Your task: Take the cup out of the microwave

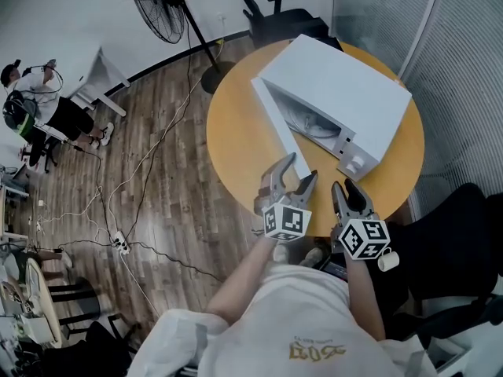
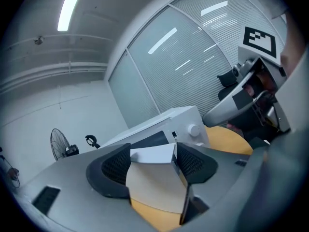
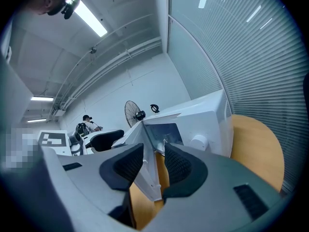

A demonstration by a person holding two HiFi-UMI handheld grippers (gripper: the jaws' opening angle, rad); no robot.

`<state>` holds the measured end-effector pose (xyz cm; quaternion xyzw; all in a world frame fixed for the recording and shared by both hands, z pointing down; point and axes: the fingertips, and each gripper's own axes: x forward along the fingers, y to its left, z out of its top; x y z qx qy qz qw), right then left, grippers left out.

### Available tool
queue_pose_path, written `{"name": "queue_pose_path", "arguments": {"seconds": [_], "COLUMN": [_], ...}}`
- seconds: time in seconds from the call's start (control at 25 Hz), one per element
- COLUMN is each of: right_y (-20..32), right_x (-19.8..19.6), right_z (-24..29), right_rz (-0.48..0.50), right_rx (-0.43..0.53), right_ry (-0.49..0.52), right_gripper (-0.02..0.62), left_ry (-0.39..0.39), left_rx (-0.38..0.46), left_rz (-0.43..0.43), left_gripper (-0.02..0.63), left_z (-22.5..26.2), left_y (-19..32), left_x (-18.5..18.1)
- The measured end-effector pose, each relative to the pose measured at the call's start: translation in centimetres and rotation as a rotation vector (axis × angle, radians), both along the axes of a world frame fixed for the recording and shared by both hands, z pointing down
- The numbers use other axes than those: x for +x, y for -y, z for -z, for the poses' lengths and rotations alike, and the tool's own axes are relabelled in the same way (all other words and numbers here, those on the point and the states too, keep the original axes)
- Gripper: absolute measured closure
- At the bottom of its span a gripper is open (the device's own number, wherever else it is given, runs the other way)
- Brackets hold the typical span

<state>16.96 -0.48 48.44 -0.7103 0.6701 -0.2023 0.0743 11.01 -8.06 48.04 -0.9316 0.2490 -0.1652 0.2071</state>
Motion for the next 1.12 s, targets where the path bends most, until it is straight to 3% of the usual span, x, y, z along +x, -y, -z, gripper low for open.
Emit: {"name": "queue_pose_path", "arguments": {"seconds": [0.76, 1.12], "right_y": [1.3, 2.3], "right_x": [-1.5, -3.4], "right_z": [-1.2, -2.2], "right_rz": [0.066, 0.123], "right_rx": [-0.032, -0.055], "right_ry": [0.013, 0.023], "right_gripper": [0.463, 0.466], "left_ry": [-0.154, -0.226], "left_rx": [-0.207, -0.239], "left_rz": [0.113, 0.149], "left_gripper": [0.281, 0.295], "left_z": [-0.7, -0.4], "left_y": [1.0, 1.2], "left_x": [-2.9, -5.1]}}
